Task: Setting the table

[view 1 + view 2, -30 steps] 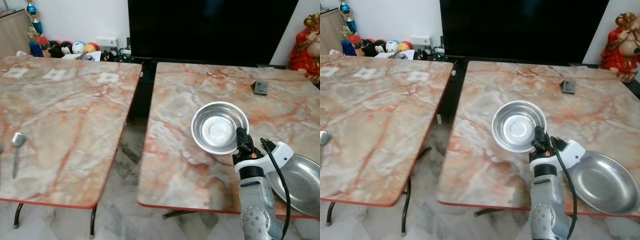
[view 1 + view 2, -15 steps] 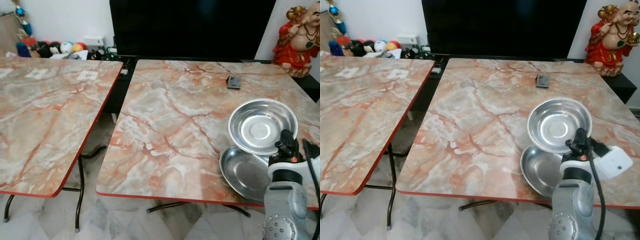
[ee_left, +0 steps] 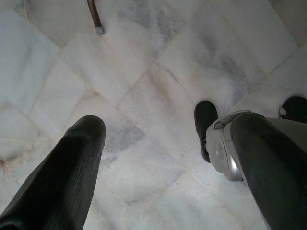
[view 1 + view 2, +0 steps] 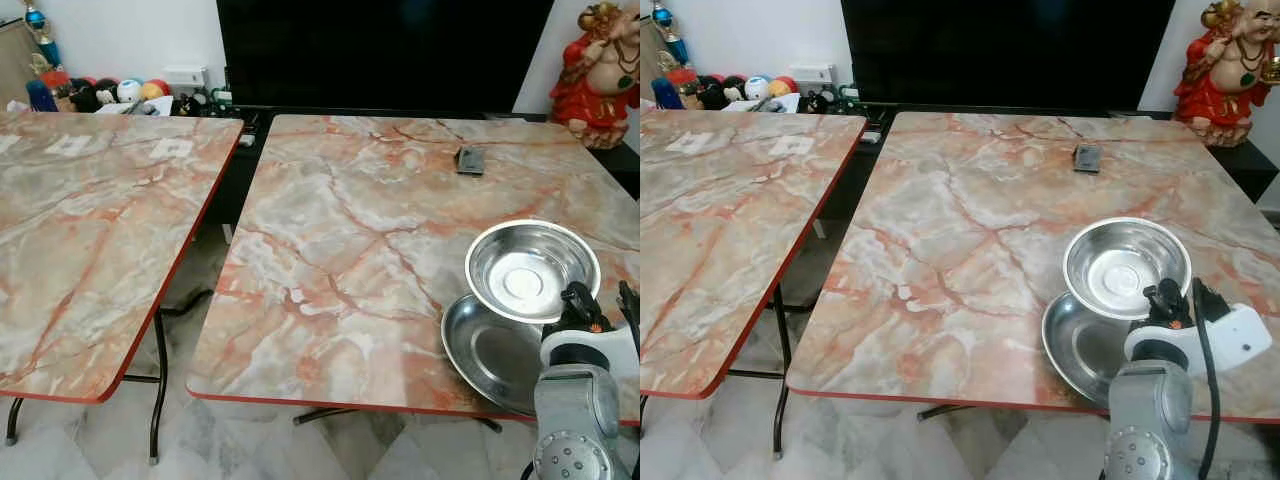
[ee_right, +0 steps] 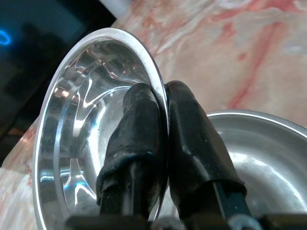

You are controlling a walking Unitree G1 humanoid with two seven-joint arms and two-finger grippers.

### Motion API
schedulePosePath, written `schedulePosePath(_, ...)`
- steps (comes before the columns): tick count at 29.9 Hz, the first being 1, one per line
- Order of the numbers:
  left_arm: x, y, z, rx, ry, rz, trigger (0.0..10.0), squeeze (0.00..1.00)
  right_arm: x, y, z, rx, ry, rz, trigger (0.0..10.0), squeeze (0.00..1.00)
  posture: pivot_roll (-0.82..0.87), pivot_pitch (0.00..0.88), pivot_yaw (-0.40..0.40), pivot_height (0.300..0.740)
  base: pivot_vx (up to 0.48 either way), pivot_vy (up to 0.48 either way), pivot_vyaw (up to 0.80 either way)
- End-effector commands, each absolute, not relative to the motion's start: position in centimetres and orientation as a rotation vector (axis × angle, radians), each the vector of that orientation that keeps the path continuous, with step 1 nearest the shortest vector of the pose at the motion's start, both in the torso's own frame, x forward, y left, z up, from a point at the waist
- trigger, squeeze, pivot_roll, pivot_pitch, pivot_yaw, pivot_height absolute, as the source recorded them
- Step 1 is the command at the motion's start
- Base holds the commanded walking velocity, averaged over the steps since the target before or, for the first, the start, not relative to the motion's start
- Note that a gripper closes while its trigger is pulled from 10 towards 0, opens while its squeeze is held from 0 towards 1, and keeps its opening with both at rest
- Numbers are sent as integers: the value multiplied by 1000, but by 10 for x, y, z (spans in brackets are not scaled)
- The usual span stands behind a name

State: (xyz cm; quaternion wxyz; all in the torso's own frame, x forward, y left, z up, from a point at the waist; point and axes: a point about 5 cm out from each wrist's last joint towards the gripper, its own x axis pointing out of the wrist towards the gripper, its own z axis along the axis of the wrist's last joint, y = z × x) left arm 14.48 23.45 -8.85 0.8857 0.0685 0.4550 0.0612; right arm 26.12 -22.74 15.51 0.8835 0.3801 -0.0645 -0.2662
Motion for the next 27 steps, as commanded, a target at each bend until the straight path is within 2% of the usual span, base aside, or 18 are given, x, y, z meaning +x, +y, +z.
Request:
schedulePosePath(1,137,236,-91,159,981,114,10000,0,254,-216,148,870,-107,-571,10000,0,-47,36,-10,740,0,0,0)
schedulePosePath(5,139,236,-91,166,978,105,10000,0,245,-218,147,882,-69,-628,10000,0,-53,29,-10,740,0,0,0)
schedulePosePath(12,141,233,-91,173,973,89,10000,0,238,-209,137,939,33,-601,10000,0,-59,23,-9,740,0,0,0)
schedulePosePath(21,142,231,-91,171,970,88,10000,0,241,-214,115,1014,129,-637,10000,0,-58,36,-18,740,0,0,0)
schedulePosePath(27,140,232,-91,167,972,93,10000,0,239,-213,98,944,274,-581,10000,0,-57,48,-21,740,0,0,0)
